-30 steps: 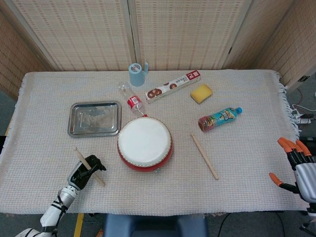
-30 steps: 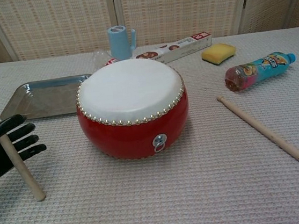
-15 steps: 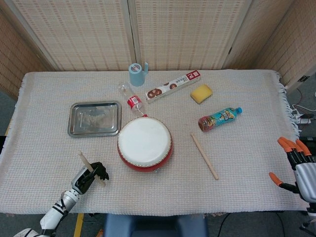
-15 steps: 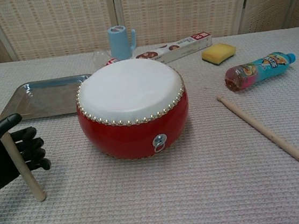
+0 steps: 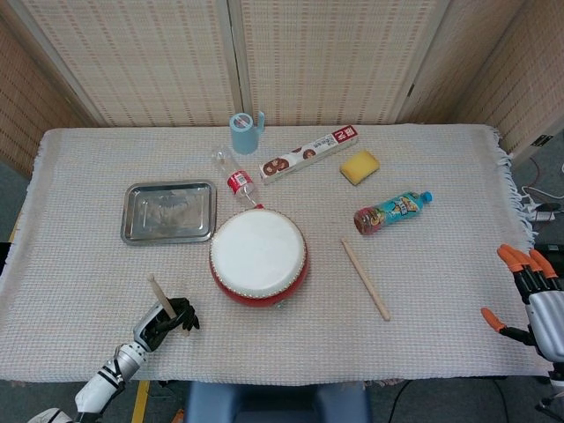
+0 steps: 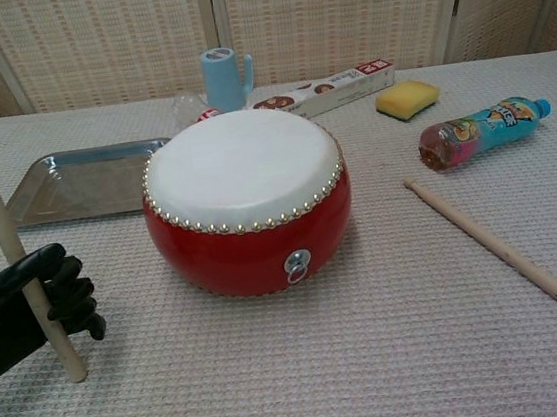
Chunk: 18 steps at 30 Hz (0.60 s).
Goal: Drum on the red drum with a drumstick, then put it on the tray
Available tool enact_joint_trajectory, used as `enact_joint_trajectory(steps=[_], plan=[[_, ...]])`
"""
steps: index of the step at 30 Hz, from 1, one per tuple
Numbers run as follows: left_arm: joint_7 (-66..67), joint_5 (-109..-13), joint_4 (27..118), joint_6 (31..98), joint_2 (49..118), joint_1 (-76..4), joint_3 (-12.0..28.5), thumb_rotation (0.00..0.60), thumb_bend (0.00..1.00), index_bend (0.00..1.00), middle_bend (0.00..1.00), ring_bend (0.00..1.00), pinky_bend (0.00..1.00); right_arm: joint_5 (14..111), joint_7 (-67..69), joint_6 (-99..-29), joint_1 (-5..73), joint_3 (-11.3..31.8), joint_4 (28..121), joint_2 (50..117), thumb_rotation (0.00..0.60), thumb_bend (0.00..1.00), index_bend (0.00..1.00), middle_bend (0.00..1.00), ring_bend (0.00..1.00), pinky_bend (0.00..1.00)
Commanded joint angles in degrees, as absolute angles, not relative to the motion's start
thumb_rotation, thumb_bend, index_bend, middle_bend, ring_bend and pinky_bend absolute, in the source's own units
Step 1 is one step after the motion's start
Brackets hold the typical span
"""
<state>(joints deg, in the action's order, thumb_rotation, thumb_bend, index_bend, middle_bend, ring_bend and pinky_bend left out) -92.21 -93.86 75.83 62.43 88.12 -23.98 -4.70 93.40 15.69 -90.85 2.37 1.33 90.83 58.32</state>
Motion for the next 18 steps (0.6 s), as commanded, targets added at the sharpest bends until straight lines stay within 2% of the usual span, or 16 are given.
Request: enact_joint_trajectory(steps=[1,8,13,18], plan=[[-92.01,-93.94,75.38,62.79,88.38,-23.95,-5.32,0.309,0.20,0.73,0.76,0.66,0.53,93.41,15.58,-90.89,2.34,1.34,90.91,58.29,0.600,0.23,0.00,0.06,0.00,0.00],[-91.73,-93.76,74.09,63.48,89.42,-23.73,-6.53,0.340,0.20,0.79,0.81,0.71,0.56,93.43,15.37,-90.83,2.37,1.36,91.11,58.26,0.600,0.23,0.00,0.06,0.00,0.00],[-91.51,-93.87,73.16,64.22,90.10,-23.88,-6.82,0.387,0.21,0.87,0.90,0.80,0.65,93.49,15.24,-90.92,2.36,1.41,91.20,58.27,0.600,0.23,0.00,0.06,0.00,0.00],[-91.41,-93.99,72.58,64.54,90.42,-24.14,-7.19,0.436,0.20,0.90,0.95,0.85,0.74,93.59,15.27,-91.01,2.37,1.43,91.30,58.24,0.600,0.23,0.00,0.06,0.00,0.00]])
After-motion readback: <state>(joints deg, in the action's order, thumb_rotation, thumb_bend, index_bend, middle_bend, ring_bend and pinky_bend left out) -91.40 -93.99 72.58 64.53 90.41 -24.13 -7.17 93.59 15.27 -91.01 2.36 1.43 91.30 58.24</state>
